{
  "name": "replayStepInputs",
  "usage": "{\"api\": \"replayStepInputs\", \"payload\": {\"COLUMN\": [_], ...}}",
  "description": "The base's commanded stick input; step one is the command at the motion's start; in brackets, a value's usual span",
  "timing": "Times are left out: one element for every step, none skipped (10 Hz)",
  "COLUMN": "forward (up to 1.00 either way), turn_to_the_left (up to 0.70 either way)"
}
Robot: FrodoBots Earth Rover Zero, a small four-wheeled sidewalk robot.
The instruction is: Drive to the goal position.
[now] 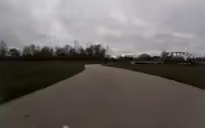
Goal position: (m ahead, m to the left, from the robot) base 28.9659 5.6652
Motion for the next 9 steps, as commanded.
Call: {"api": "replayStepInputs", "payload": {"forward": [1.00, 1.00, 1.00, 1.00, 1.00, 1.00, 1.00, 1.00, 1.00], "turn_to_the_left": [0.00, 0.00, 0.00, 0.00, 0.00, 0.00, 0.00, 0.00, 0.00]}}
